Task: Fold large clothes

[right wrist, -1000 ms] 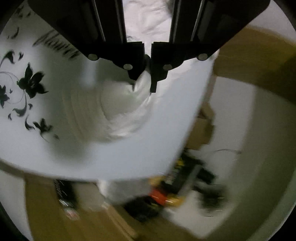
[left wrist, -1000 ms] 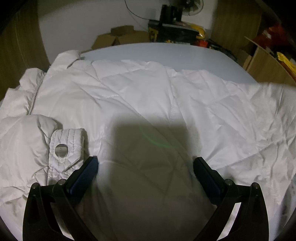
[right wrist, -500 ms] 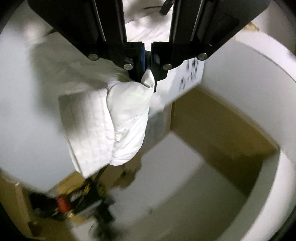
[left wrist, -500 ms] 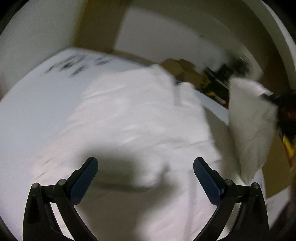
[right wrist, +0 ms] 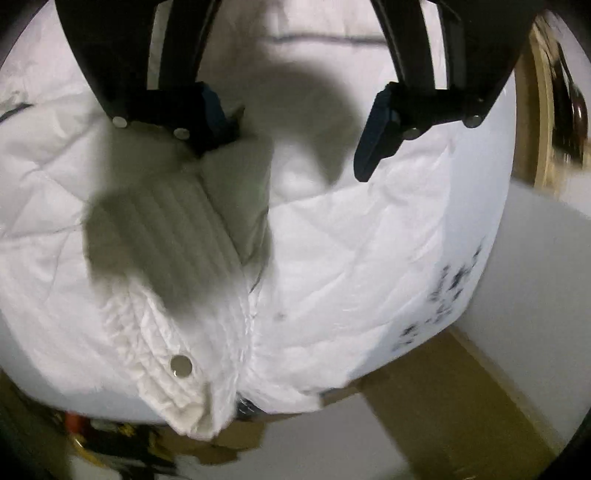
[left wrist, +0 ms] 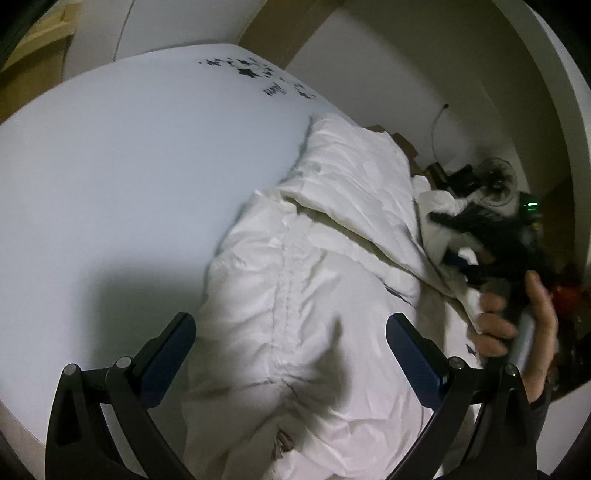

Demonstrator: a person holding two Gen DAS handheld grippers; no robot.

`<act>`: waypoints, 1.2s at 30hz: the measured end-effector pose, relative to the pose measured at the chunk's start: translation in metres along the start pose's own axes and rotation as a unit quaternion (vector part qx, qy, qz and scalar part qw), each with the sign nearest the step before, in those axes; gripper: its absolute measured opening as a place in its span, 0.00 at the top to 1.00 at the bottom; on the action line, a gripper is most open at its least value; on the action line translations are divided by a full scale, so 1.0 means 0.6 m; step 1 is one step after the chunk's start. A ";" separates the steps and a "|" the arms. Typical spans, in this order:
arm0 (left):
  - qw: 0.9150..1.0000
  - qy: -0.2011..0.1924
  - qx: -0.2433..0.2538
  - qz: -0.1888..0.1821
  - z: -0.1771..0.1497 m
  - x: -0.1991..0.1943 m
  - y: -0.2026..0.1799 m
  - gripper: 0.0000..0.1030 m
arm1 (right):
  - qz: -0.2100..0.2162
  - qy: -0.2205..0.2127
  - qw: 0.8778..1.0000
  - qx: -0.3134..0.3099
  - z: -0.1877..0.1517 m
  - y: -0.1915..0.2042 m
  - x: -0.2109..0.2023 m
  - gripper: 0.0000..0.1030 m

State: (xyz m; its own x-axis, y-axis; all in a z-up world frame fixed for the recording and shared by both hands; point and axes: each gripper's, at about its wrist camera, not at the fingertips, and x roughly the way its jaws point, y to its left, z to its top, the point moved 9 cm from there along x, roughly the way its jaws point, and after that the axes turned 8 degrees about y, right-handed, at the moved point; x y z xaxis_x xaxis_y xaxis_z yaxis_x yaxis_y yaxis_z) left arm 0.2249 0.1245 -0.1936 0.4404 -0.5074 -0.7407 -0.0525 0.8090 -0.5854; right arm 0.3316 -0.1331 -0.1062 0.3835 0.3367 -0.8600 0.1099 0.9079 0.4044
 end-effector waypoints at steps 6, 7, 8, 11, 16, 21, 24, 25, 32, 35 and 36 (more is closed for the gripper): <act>1.000 -0.009 0.000 -0.019 0.000 -0.009 -0.011 0.00 | 0.042 -0.102 0.992 0.066 0.082 -0.050 -0.141 0.37; 1.000 -0.010 0.000 -0.019 -0.001 -0.011 -0.011 0.00 | 0.035 -0.108 0.991 0.074 0.093 -0.057 -0.147 0.37; 1.000 -0.011 0.000 -0.017 -0.002 -0.012 -0.012 0.00 | 0.017 -0.114 0.990 0.085 0.104 -0.075 -0.153 0.37; 1.000 -0.006 -0.004 -0.018 -0.011 -0.017 -0.012 0.00 | -0.021 -0.099 0.990 0.100 0.132 -0.106 -0.116 0.37; 1.000 -0.009 0.006 -0.017 -0.020 -0.030 -0.020 0.00 | -0.017 -0.054 0.993 0.107 0.104 -0.109 -0.059 0.38; 1.000 -0.008 0.014 -0.006 -0.020 -0.033 -0.020 0.00 | 0.025 -0.040 0.994 0.096 0.036 -0.110 -0.074 0.38; 1.000 -0.005 0.014 -0.004 -0.018 -0.027 -0.025 0.00 | 0.025 -0.052 0.992 0.115 0.042 -0.135 -0.091 0.38; 1.000 -0.002 0.012 -0.005 -0.019 -0.025 -0.026 0.00 | 0.024 -0.060 0.991 0.120 0.049 -0.142 -0.098 0.38; 1.000 0.006 0.000 0.003 -0.035 -0.021 -0.015 0.00 | -0.130 0.022 0.987 0.088 0.038 -0.286 -0.012 0.36; 1.000 0.013 -0.008 0.002 -0.036 -0.016 -0.007 0.00 | -0.097 0.002 0.994 0.050 0.025 -0.282 -0.058 0.36; 1.000 0.012 -0.007 0.004 -0.036 -0.016 -0.006 0.00 | -0.090 -0.014 0.995 0.051 0.024 -0.286 -0.078 0.36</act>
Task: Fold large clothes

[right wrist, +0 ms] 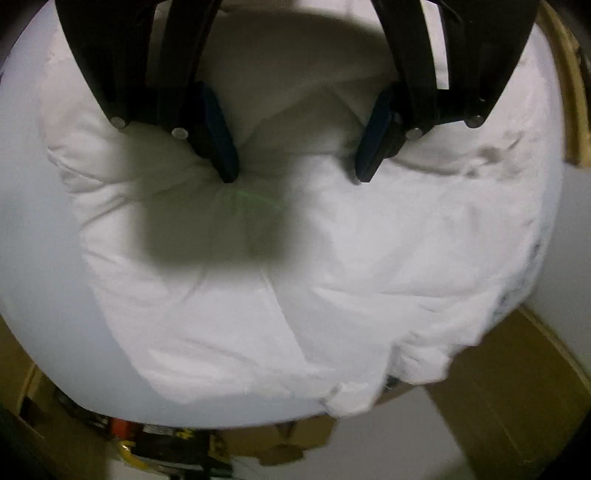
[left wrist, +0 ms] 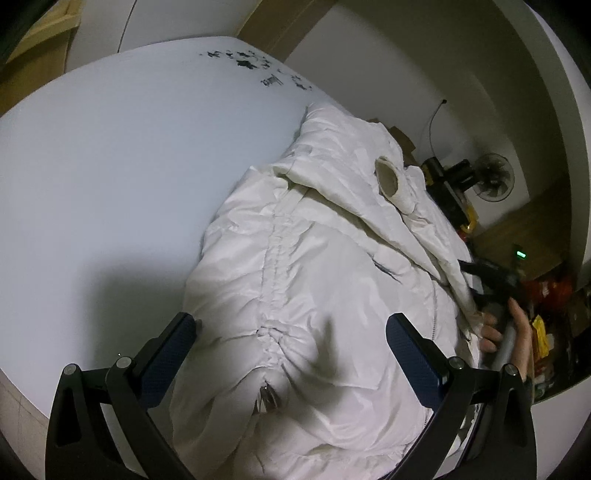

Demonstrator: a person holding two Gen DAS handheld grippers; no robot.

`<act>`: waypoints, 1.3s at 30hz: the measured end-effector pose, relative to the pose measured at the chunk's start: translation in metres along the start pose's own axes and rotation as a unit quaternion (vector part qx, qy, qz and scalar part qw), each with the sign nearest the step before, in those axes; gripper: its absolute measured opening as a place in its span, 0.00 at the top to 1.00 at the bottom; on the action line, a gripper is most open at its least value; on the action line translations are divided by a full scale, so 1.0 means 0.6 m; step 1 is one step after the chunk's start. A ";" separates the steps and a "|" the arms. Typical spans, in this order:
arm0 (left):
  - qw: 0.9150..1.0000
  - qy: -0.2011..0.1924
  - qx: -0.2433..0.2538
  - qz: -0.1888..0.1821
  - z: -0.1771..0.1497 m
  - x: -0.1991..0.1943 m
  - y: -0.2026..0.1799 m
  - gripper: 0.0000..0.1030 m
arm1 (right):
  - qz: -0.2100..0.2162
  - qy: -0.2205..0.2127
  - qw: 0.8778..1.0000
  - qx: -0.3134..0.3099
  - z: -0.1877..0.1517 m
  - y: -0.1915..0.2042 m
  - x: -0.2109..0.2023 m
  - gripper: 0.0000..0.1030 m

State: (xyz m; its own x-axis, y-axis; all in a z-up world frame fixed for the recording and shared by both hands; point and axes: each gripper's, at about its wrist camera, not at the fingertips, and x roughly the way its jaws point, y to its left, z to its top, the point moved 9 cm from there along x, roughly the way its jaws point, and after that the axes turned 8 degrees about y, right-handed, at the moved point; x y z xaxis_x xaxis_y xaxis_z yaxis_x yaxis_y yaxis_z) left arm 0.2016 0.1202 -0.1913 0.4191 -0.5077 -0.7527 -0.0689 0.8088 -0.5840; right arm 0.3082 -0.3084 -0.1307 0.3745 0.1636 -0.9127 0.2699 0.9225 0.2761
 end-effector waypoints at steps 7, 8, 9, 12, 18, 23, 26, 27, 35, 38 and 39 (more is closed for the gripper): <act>1.000 -0.001 0.003 0.004 0.004 0.003 -0.009 0.00 | -0.170 -0.018 0.982 -0.076 0.018 -0.103 0.059 0.21; 1.000 -0.002 0.005 0.004 0.002 0.000 -0.010 0.00 | -0.176 -0.014 0.980 -0.095 0.017 -0.097 0.055 0.21; 1.000 -0.005 0.007 0.003 0.000 -0.004 -0.010 0.00 | -0.175 -0.005 0.980 -0.097 0.019 -0.094 0.052 0.21; 1.000 -0.008 0.005 0.011 -0.002 -0.006 -0.003 0.00 | -0.108 -0.043 0.991 -0.062 0.054 -0.074 -0.001 0.24; 1.000 -0.007 -0.007 0.008 -0.004 -0.017 -0.001 0.00 | -0.121 0.037 0.987 -0.096 0.098 -0.021 0.125 0.15; 0.999 0.018 -0.018 -0.034 -0.004 -0.054 0.025 0.00 | -0.073 0.001 0.994 -0.081 0.071 -0.012 0.026 0.13; 0.998 0.034 -0.036 -0.049 -0.007 -0.071 0.057 0.00 | 0.010 -0.042 0.995 -0.087 0.011 -0.008 -0.086 0.12; 0.997 0.037 -0.039 -0.049 -0.009 -0.074 0.063 0.00 | 0.028 -0.046 0.995 -0.089 -0.012 -0.015 -0.112 0.12; 0.994 0.074 -0.050 -0.067 -0.040 -0.031 0.078 0.00 | 0.073 -0.050 0.994 -0.064 -0.177 -0.144 -0.220 0.09; 0.993 0.076 -0.055 -0.073 -0.036 -0.014 0.080 0.00 | 0.081 -0.045 0.994 -0.049 -0.218 -0.177 -0.230 0.09; 0.992 0.079 -0.055 -0.084 -0.036 -0.010 0.074 0.00 | 0.075 -0.042 0.995 -0.041 -0.230 -0.196 -0.230 0.09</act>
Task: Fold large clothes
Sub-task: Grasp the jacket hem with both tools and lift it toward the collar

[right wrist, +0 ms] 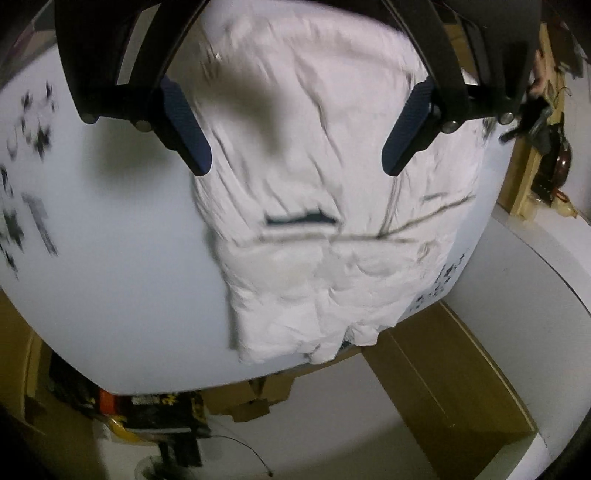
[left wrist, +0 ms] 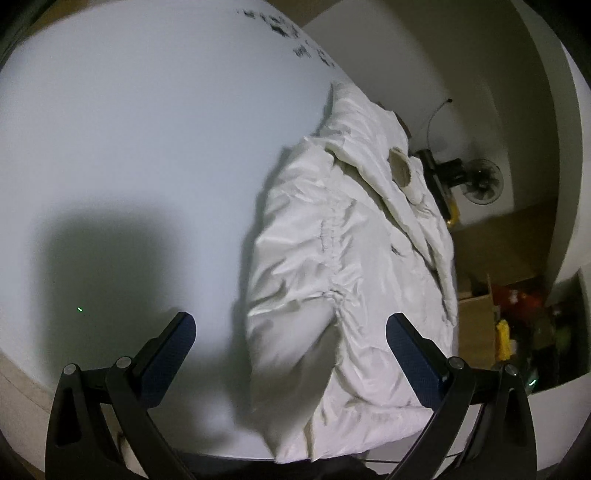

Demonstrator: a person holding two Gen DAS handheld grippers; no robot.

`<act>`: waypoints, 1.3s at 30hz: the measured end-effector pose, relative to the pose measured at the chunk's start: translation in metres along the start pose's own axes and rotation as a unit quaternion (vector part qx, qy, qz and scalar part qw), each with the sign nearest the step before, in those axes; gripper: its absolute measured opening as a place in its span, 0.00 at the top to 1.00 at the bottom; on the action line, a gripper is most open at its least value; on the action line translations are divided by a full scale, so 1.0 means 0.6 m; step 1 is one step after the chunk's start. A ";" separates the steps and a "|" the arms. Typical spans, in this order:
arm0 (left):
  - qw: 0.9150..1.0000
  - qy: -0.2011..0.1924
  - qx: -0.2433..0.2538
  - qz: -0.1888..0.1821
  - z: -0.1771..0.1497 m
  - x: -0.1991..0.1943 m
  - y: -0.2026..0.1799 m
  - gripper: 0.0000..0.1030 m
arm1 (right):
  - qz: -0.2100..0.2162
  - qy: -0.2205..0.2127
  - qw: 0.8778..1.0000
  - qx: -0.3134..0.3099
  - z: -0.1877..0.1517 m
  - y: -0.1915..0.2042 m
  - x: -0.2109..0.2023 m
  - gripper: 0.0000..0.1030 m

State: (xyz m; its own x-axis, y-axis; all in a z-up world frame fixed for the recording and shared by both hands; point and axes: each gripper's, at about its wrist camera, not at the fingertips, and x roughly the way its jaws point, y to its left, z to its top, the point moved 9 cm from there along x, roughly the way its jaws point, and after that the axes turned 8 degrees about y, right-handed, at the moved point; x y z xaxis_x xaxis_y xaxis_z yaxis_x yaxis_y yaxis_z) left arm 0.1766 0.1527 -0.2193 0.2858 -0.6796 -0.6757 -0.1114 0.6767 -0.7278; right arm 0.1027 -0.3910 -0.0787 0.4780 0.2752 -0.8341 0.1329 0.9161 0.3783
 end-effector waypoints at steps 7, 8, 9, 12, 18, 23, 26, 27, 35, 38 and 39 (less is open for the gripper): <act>0.999 0.024 0.009 -0.035 -0.006 0.033 -0.030 0.00 | -0.003 0.054 0.992 0.117 -0.066 -0.120 0.020 0.09; 0.999 0.029 0.012 -0.041 -0.009 0.039 -0.037 0.00 | 0.005 0.070 0.989 0.131 -0.078 -0.132 0.035 0.09; 0.998 0.036 0.016 -0.044 -0.011 0.043 -0.041 0.00 | 0.014 0.080 0.987 0.141 -0.086 -0.138 0.046 0.09; 0.997 0.049 0.030 -0.041 -0.016 0.053 -0.055 0.00 | 0.059 0.115 0.977 0.170 -0.101 -0.148 0.085 0.09; 0.991 0.092 0.029 -0.095 -0.003 0.074 -0.071 0.00 | 0.107 0.126 0.971 0.173 -0.081 -0.127 0.121 0.09; 0.984 0.134 0.036 -0.113 0.007 0.093 -0.086 0.00 | 0.154 0.157 0.963 0.155 -0.070 -0.082 0.146 0.08; 0.981 0.151 0.049 -0.115 0.005 0.104 -0.098 0.00 | 0.146 0.168 0.968 0.117 -0.063 -0.051 0.160 0.01; 0.980 0.154 0.054 -0.115 0.005 0.107 -0.101 0.00 | 0.145 0.170 0.969 0.111 -0.063 -0.046 0.162 0.00; 0.981 0.157 0.042 -0.111 0.015 0.113 -0.103 0.01 | 0.145 0.168 0.967 0.122 -0.047 -0.029 0.175 0.01; 0.985 0.147 0.048 -0.078 0.009 0.102 -0.094 0.00 | 0.153 0.170 0.966 0.118 -0.051 -0.028 0.171 0.02; 0.987 0.141 0.051 -0.062 0.009 0.097 -0.089 0.00 | 0.156 0.172 0.966 0.117 -0.055 -0.030 0.170 0.02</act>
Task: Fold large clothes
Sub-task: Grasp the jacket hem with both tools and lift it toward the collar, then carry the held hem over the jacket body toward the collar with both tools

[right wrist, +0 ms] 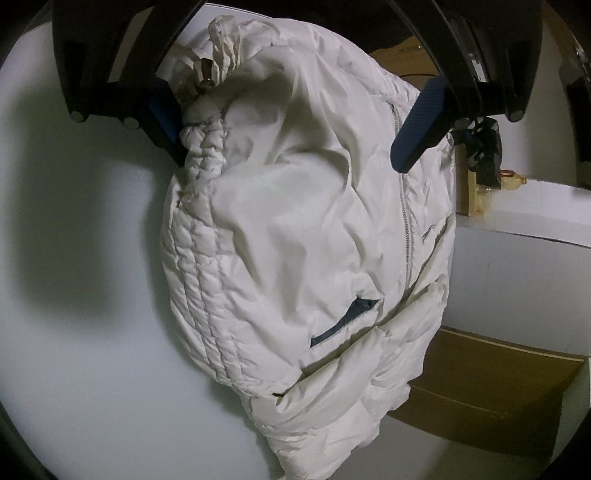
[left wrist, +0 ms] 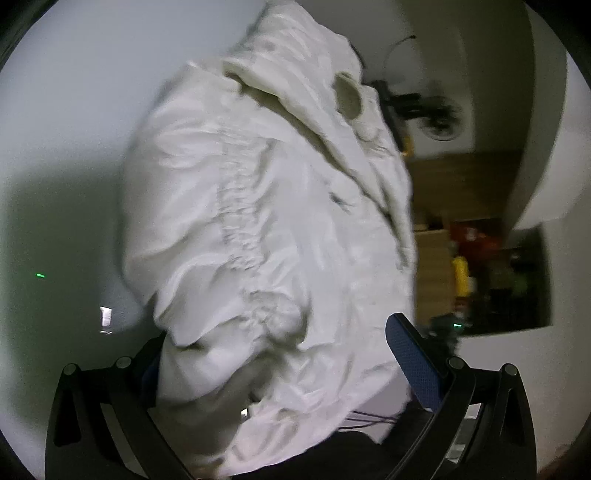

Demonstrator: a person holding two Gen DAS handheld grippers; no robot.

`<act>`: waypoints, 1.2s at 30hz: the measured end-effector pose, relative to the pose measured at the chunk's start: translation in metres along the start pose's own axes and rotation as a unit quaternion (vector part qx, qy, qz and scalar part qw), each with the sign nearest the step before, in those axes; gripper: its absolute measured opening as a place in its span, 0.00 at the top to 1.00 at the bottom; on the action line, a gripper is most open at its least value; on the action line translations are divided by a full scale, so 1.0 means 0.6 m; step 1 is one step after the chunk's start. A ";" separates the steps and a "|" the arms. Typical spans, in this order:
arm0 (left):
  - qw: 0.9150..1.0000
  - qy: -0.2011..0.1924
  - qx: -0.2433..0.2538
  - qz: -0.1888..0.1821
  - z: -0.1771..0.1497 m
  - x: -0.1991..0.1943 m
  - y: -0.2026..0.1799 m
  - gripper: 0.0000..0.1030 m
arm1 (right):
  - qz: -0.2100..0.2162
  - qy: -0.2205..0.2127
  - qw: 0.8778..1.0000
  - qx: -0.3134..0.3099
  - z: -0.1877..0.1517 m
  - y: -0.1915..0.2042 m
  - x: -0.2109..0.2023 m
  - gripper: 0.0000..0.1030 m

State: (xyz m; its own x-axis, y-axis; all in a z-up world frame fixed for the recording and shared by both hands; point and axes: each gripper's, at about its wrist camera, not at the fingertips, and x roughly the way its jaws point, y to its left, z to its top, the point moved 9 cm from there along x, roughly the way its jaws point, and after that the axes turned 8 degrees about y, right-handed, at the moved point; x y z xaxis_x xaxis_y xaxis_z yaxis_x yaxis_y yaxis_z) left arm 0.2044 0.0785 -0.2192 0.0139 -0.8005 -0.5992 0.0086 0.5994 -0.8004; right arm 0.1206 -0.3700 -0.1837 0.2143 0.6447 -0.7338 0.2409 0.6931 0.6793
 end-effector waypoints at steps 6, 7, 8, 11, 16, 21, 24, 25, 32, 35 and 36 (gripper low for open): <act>0.996 0.001 0.021 0.092 -0.008 -0.004 0.004 0.00 | 0.003 0.006 1.000 -0.005 -0.007 -0.003 -0.003 0.02; 0.995 0.013 0.017 0.093 -0.011 0.001 0.002 0.00 | -0.001 0.007 1.000 -0.005 -0.007 -0.003 -0.003 0.02; 0.996 0.033 0.011 0.083 -0.019 0.008 -0.002 0.00 | -0.004 0.009 1.000 -0.005 -0.008 -0.003 -0.002 0.02; 0.994 0.068 0.002 0.082 -0.043 0.014 -0.002 0.00 | -0.004 0.015 1.000 -0.007 -0.013 -0.001 -0.001 0.02; 0.992 0.083 0.006 0.098 -0.052 0.017 0.003 0.00 | 0.009 0.019 1.000 -0.002 -0.012 -0.002 -0.001 0.02; 0.998 0.059 -0.025 0.016 -0.013 0.018 0.001 0.00 | 0.005 0.009 1.000 0.006 -0.011 -0.006 -0.003 0.02; 0.998 0.044 -0.038 -0.022 0.004 0.020 0.001 0.02 | -0.019 -0.003 1.000 0.013 -0.009 -0.016 -0.007 0.25; 0.998 0.043 -0.037 -0.031 0.006 0.022 -0.001 0.02 | -0.024 -0.003 1.000 0.019 -0.009 -0.024 -0.007 0.45; 0.999 0.034 -0.038 0.009 0.004 0.037 0.017 0.73 | -0.023 -0.013 0.999 0.023 -0.007 -0.032 0.002 0.78; 0.999 0.028 -0.036 0.011 0.004 0.040 0.023 0.79 | -0.030 -0.021 0.999 0.023 -0.008 -0.030 0.004 0.82; 0.999 0.022 -0.029 0.022 0.002 0.038 0.023 0.80 | -0.031 -0.023 0.999 0.023 -0.009 -0.029 0.004 0.83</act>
State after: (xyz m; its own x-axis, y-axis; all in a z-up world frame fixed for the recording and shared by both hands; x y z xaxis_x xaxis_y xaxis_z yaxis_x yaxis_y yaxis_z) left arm 0.2063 0.0686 -0.2441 -0.0319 -0.7740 -0.6324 -0.0483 0.6331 -0.7725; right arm 0.1118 -0.3787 -0.1969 0.2416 0.5851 -0.7742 0.2983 0.7144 0.6330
